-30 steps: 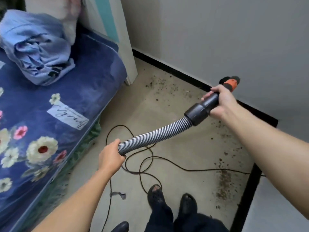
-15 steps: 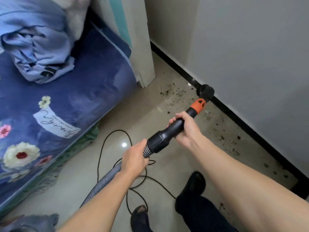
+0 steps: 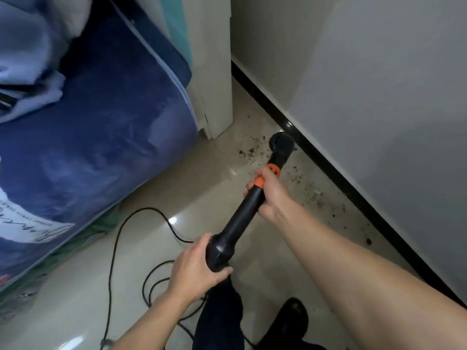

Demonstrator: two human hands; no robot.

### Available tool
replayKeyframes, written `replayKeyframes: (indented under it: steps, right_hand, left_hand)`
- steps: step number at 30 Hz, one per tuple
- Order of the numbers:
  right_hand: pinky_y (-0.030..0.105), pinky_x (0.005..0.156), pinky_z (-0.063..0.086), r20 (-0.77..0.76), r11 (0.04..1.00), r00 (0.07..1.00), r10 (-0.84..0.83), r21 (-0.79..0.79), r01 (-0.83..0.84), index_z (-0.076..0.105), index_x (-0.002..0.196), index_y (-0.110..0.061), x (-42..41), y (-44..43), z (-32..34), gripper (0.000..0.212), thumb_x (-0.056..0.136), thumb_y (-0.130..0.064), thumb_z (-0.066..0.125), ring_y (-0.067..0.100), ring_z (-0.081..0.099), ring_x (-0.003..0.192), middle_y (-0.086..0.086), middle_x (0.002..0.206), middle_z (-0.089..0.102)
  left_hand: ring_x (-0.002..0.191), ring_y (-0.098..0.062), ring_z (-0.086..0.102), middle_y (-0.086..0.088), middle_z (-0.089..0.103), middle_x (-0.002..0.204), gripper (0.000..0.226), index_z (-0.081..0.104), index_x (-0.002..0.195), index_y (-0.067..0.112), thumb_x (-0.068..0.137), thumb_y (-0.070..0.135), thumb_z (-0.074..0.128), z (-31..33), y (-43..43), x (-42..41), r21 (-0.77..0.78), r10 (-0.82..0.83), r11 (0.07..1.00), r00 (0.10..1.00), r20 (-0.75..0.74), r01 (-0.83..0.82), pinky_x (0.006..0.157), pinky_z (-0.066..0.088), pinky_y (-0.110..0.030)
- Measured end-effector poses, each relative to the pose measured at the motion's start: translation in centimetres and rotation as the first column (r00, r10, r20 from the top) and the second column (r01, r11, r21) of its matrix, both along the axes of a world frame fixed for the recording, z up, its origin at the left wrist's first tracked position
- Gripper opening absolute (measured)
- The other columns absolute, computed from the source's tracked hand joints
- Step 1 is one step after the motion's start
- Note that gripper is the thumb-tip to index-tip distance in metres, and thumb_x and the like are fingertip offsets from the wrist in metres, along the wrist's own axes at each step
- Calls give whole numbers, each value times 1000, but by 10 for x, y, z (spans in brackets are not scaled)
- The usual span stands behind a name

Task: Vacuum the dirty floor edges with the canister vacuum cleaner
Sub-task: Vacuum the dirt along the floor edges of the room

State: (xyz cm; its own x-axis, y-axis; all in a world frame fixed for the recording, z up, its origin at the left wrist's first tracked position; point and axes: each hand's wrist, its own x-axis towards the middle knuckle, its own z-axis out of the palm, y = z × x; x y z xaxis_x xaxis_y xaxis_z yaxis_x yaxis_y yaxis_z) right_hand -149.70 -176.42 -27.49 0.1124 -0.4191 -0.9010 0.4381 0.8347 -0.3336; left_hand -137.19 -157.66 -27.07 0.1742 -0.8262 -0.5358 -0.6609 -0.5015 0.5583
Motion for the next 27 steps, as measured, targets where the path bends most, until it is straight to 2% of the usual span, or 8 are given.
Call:
replayKeyframes:
  steps: [3,5,8,11,15,17,22,27]
  right_hand:
    - [31,57,48,-57,999,998,33,-27,-35,54,82,-11,33,-6,-49,10,86,-9,63,17,50,47,5,55,52]
    - [32,58,49,-42,998,998,52,-36,-54,54,84,-11,53,-11,-83,10,85,-12,64,17,52,49,5,59,52]
    - [33,61,52,-3,993,995,101,-62,-101,55,89,-11,75,-22,-139,12,84,-13,66,17,56,53,5,63,56]
    - [33,64,53,-43,987,993,112,-108,-116,56,90,-7,87,-43,-188,11,83,-6,65,17,55,52,4,60,56]
    - [27,51,48,-62,978,995,75,-188,-85,50,78,-10,84,-104,-230,13,82,-3,60,15,50,43,3,51,50]
    - [25,49,46,-61,974,996,69,-213,-80,48,73,-11,77,-139,-244,15,84,-4,57,14,48,41,3,50,48]
    - [18,41,43,-111,955,978,175,-222,-196,45,66,-11,68,-194,-263,23,87,-4,51,16,42,42,3,47,44]
    - [25,45,46,-161,916,950,269,-261,-304,50,77,-8,78,-189,-272,11,85,-1,54,17,47,41,5,53,49]
  left_hand:
    - [80,-8,60,16,61,87,52,49,104,33,63,43,80,-44,-15,13,-6,111,994,993,-51,-111,69,53,-30]
    - [74,-14,60,11,61,80,45,50,97,27,63,26,79,-76,-29,27,5,148,989,989,-15,-148,65,52,-33]
    - [69,-15,58,8,60,76,41,51,93,24,62,19,77,-131,-59,52,-23,149,989,986,69,-148,55,44,-26]
    - [69,-18,59,3,62,79,41,53,95,21,62,18,77,-183,-95,65,-72,94,994,990,105,-87,54,44,-29]
    - [73,-26,62,-3,64,85,42,48,94,17,64,23,76,-237,-156,58,-174,55,984,993,105,-36,62,53,-38]
    - [74,-26,61,-5,64,88,41,46,94,16,66,25,75,-255,-189,49,-214,24,977,993,113,1,61,51,-35]
    - [79,-24,61,-4,63,95,43,44,95,15,67,26,75,-272,-238,29,-221,5,975,996,90,15,58,45,-29]
    - [77,-19,62,-1,62,93,45,46,97,16,65,27,76,-273,-223,26,-206,82,976,996,46,-71,58,49,-27]
